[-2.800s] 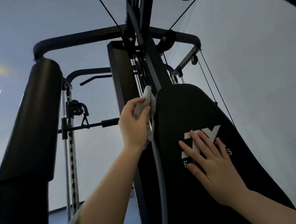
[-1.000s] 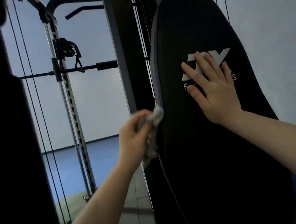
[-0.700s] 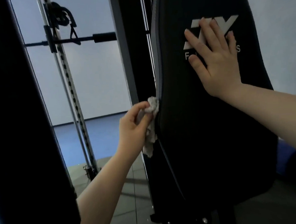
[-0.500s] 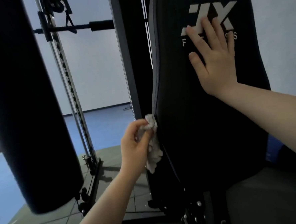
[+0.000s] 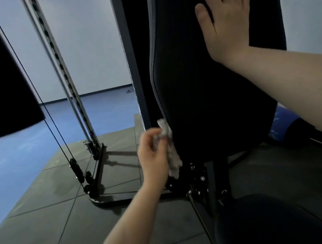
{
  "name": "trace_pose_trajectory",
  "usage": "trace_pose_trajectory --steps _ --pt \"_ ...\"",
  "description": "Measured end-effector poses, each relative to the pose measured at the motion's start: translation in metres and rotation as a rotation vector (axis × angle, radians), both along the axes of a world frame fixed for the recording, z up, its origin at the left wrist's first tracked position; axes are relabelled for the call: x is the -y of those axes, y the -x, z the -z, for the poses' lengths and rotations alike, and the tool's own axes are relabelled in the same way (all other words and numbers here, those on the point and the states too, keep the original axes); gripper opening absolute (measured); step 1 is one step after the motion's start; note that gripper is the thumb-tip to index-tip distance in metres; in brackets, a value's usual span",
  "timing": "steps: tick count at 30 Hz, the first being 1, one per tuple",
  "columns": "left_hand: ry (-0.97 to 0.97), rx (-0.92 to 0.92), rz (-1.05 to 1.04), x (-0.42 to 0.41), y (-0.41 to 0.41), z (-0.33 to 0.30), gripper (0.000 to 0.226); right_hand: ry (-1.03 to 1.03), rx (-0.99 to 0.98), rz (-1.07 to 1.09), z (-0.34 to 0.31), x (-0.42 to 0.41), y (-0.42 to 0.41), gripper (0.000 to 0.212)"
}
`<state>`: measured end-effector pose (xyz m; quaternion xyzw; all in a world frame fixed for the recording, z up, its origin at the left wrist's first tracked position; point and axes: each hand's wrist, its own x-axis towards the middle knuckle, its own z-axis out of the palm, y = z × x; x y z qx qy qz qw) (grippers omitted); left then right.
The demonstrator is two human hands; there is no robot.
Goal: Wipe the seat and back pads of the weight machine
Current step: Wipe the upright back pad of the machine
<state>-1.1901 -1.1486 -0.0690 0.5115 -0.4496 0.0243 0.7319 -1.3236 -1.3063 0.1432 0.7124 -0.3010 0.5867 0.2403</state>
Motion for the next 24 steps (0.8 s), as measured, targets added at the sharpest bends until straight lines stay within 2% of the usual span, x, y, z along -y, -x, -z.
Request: trace_pose_trajectory --steps 3,6,10,14,20,24 --pt "0.042 -0.044 -0.047 0.012 -0.002 -0.015 0.018 0.004 0.005 -0.023 -0.002 -0.001 -0.001 0.054" --pt "0.048 -0.151 0.012 0.008 0.019 0.010 0.014 0.017 0.036 -0.043 0.001 0.001 0.001 0.055" --pt "-0.041 -0.250 0.068 -0.001 0.039 0.054 0.026 -0.008 0.085 -0.161 0.000 -0.005 -0.002 0.049" --pt "-0.005 -0.398 0.098 0.001 0.058 0.064 0.024 0.003 0.133 -0.208 0.005 -0.004 -0.002 0.045" --pt "0.009 -0.551 0.144 -0.007 0.077 0.070 0.019 -0.135 0.162 -0.242 0.007 -0.004 -0.001 0.042" --pt "-0.020 -0.542 0.192 -0.024 0.092 0.072 0.016 -0.316 0.172 -0.324 0.007 0.006 -0.006 0.041"
